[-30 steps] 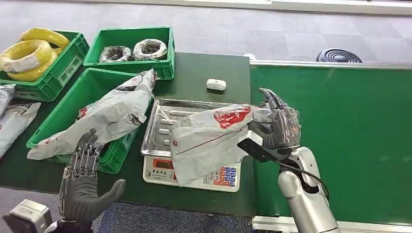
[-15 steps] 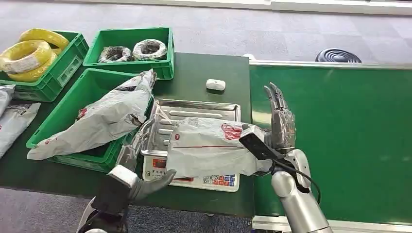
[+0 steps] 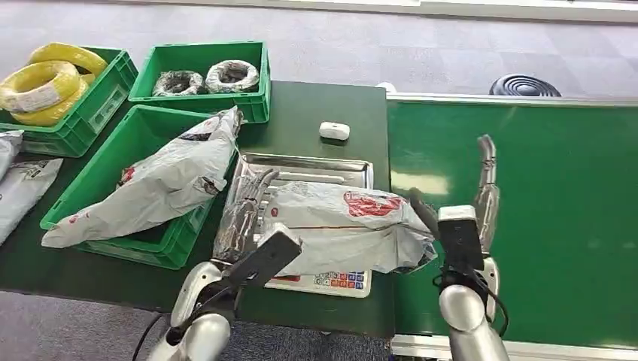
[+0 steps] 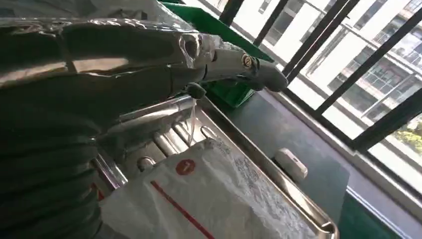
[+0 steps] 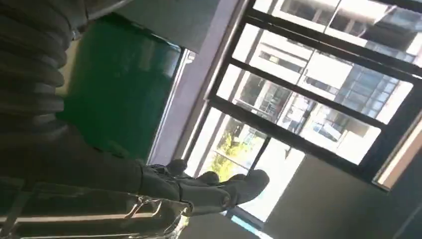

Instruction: Moved the parcel from conveyor to table for the left to box.

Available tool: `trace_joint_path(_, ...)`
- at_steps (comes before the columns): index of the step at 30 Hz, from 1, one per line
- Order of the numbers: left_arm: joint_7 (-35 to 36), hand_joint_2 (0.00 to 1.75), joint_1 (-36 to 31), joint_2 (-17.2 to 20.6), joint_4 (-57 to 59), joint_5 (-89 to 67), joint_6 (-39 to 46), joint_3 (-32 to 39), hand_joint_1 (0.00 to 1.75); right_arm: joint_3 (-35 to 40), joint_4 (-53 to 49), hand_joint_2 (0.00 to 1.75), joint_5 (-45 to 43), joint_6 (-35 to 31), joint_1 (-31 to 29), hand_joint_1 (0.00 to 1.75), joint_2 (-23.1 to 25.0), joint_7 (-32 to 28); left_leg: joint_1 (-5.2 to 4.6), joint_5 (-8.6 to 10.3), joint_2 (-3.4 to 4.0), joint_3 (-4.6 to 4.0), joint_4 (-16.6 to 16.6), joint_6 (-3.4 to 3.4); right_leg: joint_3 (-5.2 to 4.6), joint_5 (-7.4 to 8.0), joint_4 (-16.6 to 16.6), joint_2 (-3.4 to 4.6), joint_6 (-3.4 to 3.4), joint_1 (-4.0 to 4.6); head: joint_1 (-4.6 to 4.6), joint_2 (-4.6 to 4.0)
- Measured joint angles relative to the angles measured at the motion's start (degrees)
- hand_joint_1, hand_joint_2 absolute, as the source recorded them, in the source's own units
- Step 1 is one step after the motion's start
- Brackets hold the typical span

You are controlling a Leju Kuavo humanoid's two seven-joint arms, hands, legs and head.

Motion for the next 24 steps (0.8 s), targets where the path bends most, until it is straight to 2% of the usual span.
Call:
trace_joint_path(4, 1.07, 1.75, -2.74, -1.37, 6.74, -0.85, -0.65, -1.24, 0.0, -3.9, -8.09, 1.75, 0.37, -0.48, 3.62, 0.0, -0.07, -0.55, 0.0, -0.01, 0.12, 0.0, -0.01, 0.0, -0.03, 0.0, 0.0, 0.07, 0.0, 0.0, 0.0, 0.0)
trace_joint_path(8, 1.26, 1.75, -4.12, -2.18, 10.17, -1.09, -0.82, -1.88, 0.0, -5.55, -11.88, 1.75, 0.52, -0.82, 5.26, 0.0, -0.09, -1.04, 0.01, -0.01, 0.09, 0.01, -0.01, -0.01, -0.06, 0.0, 0.0, 0.07, 0.0, 0.01, -0.02, 0.0)
trace_joint_path(15, 2.6, 1.75, -7.51, -3.61, 20.31, -1.35, 0.11, -2.51, 0.0, -7.73, -18.22, 1.75, -1.99, -6.84, 9.08, 0.0, -1.14, -6.16, 0.01, -0.01, 0.1, 0.01, -0.02, -0.01, -0.01, 0.0, 0.01, 0.06, 0.0, 0.01, 0.0, 0.0)
trace_joint_path(16, 2.6, 1.75, -8.14, -3.8, 22.07, -1.11, 0.22, -2.49, 0.05, -7.73, -18.9, 1.75, -2.21, -7.34, 9.4, 0.0, -1.47, -6.56, 0.0, -0.01, 0.11, 0.02, -0.01, -0.01, 0.0, 0.0, 0.01, 0.07, 0.0, 0.0, 0.0, 0.0)
trace_joint_path(17, 2.58, 1.75, -8.62, -3.96, 23.43, -0.89, 0.22, -2.49, 1.34, -7.73, -19.42, 1.75, -2.25, -7.67, 9.63, 0.0, -1.68, -6.78, 0.0, -0.01, 0.09, 0.03, -0.01, -0.01, 0.01, 0.0, 0.01, 0.07, 0.0, 0.0, 0.0, 0.0)
trace_joint_path(18, 2.47, 1.75, -9.12, -4.2, 24.87, -0.65, 0.2, -2.49, 1.54, -7.71, -19.88, 1.75, -2.3, -8.02, 9.89, 0.0, -1.88, -7.06, 0.0, -0.01, 0.08, 0.03, -0.01, 0.0, 0.04, 0.0, 0.0, 0.06, 0.0, 0.0, -0.02, 0.0)
trace_joint_path(19, 2.31, 1.75, -9.55, -4.37, 26.22, -0.32, 0.16, -2.49, 1.62, -7.62, -20.25, 1.75, -2.38, -8.44, 10.01, 0.0, -2.06, -7.37, 0.0, -0.01, 0.07, 0.05, -0.01, 0.0, 0.07, 0.0, 0.0, 0.04, 0.0, 0.0, 0.0, 0.0)
trace_joint_path(24, 2.49, 1.75, -10.78, -4.57, 29.96, -0.78, -1.22, -2.75, 1.66, -5.97, -20.6, 1.75, -3.43, -8.44, 9.55, 0.0, -2.69, -7.56, 0.0, 0.0, 0.04, 0.22, -0.05, 0.0, 0.34, 0.0, 0.0, 0.01, 0.0, 0.0, -0.02, 0.0)
